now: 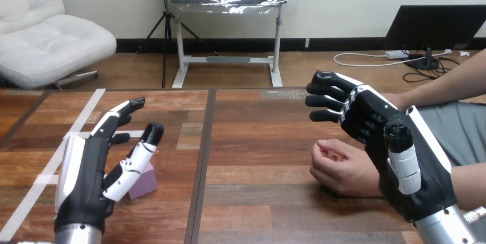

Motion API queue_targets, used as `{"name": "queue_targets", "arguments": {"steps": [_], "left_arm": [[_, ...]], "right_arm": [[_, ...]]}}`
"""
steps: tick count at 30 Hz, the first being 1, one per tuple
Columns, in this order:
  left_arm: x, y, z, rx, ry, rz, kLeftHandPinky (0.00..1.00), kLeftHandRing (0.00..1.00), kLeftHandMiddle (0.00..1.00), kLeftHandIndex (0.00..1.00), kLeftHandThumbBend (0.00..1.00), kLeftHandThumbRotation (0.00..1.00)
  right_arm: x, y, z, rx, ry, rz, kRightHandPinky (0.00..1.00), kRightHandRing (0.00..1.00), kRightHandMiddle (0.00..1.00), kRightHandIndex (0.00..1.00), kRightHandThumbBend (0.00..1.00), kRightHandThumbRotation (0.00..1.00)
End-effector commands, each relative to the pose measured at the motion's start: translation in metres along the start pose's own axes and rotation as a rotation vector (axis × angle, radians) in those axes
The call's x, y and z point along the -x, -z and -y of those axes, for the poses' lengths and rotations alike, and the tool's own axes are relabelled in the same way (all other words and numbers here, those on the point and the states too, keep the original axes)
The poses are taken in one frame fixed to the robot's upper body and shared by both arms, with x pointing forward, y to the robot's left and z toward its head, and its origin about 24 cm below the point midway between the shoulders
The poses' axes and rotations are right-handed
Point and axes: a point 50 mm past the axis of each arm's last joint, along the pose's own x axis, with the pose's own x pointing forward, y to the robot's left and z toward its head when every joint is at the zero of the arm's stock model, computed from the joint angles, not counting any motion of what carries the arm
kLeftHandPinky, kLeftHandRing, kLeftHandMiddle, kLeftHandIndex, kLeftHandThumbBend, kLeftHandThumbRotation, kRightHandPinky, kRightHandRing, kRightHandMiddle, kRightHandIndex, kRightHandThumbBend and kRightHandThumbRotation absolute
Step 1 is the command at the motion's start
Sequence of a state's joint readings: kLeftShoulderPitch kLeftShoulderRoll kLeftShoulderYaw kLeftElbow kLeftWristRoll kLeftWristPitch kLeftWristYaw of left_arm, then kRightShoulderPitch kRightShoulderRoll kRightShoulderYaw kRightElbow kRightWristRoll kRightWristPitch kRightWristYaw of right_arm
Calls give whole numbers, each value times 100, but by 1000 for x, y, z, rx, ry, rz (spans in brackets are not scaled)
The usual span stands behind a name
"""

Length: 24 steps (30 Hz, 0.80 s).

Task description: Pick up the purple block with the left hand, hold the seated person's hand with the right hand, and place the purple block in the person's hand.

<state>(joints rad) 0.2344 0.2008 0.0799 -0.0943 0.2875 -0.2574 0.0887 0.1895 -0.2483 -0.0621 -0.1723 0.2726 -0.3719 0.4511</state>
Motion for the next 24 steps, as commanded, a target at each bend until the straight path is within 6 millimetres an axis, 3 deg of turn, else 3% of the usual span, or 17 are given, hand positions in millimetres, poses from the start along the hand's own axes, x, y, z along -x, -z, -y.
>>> {"name": "queue_targets", "arguments": {"steps": [1, 24], "left_arm": [[-21, -5, -7, -62, -3, 47, 81, 89, 89, 83, 61, 74], [-50, 17, -9, -289, 56, -28, 77, 88, 88, 83, 72, 66]], "right_arm": [[-16, -16, 5, 44, -3, 96, 75, 80, 82, 82, 90, 98], [-16, -16, 5, 59, 5, 99, 75, 80, 82, 82, 91, 98]]}}
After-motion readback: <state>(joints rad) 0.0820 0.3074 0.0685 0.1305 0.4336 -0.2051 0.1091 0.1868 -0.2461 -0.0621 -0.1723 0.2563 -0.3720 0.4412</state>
